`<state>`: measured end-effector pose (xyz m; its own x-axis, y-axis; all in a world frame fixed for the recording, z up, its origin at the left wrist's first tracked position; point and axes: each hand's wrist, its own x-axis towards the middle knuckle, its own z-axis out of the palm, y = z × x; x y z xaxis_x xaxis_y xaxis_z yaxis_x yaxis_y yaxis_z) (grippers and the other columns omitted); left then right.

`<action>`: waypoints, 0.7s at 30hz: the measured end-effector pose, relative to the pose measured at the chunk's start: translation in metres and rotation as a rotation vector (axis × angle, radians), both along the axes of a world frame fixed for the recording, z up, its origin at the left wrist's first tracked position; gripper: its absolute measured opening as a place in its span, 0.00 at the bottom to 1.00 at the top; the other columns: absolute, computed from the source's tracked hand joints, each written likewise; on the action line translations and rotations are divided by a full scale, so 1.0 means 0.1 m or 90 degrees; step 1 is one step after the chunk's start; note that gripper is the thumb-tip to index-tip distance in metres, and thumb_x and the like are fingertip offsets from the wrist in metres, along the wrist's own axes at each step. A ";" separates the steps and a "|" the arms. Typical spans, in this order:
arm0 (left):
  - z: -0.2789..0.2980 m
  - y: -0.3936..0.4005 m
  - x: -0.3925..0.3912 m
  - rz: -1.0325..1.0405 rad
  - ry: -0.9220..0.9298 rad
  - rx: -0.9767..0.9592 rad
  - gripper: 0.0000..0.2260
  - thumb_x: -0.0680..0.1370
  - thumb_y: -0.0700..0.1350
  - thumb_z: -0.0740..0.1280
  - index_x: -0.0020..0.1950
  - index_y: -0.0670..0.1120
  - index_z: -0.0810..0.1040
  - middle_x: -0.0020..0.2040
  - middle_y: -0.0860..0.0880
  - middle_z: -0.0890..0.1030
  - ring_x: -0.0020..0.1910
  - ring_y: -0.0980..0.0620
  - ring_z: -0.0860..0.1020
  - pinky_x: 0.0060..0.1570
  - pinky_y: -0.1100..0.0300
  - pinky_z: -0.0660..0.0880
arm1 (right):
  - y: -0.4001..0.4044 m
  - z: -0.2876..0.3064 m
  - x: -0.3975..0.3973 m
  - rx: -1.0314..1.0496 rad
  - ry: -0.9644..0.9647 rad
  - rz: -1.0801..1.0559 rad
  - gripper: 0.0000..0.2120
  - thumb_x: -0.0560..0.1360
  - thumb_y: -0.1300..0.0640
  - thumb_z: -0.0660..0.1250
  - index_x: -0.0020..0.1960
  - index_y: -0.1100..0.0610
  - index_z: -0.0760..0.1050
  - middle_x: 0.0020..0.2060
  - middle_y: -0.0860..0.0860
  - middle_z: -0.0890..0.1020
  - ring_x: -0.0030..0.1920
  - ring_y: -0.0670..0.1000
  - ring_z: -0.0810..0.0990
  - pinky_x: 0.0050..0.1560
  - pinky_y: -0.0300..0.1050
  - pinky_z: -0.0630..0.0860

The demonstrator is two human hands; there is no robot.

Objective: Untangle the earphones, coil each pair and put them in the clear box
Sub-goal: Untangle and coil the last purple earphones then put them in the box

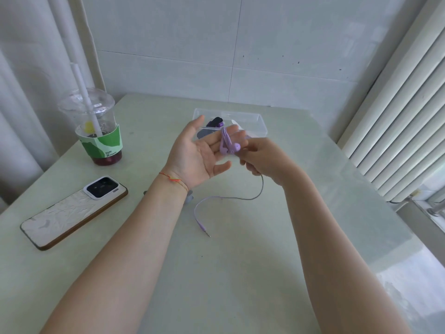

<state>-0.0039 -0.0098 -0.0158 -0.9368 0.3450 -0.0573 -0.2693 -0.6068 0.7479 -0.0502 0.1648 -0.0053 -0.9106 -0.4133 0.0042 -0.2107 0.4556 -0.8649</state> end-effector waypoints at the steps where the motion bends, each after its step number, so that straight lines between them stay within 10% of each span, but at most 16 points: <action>1: 0.00 -0.01 -0.01 0.017 0.000 0.009 0.30 0.78 0.63 0.56 0.71 0.45 0.73 0.69 0.48 0.76 0.71 0.50 0.71 0.43 0.57 0.78 | 0.00 -0.01 0.01 0.034 -0.016 0.021 0.11 0.79 0.59 0.64 0.42 0.50 0.80 0.30 0.49 0.74 0.26 0.47 0.67 0.27 0.38 0.64; 13: -0.04 0.09 -0.02 0.021 0.019 -0.514 0.27 0.79 0.64 0.57 0.62 0.44 0.80 0.51 0.45 0.85 0.47 0.54 0.79 0.44 0.54 0.79 | 0.04 0.12 -0.02 0.060 0.033 0.005 0.08 0.75 0.59 0.67 0.38 0.57 0.80 0.25 0.49 0.70 0.24 0.47 0.65 0.27 0.39 0.64; 21: 0.01 0.02 0.00 -0.033 -0.003 -0.093 0.32 0.74 0.66 0.57 0.65 0.43 0.79 0.63 0.45 0.80 0.57 0.50 0.80 0.38 0.57 0.81 | 0.02 0.04 -0.04 0.012 -0.009 -0.026 0.14 0.78 0.62 0.59 0.38 0.50 0.77 0.25 0.47 0.69 0.23 0.47 0.63 0.25 0.37 0.60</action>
<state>-0.0037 -0.0078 -0.0148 -0.9177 0.3806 -0.1141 -0.3007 -0.4775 0.8256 -0.0543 0.1669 -0.0010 -0.9264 -0.3763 -0.0165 -0.1796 0.4799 -0.8587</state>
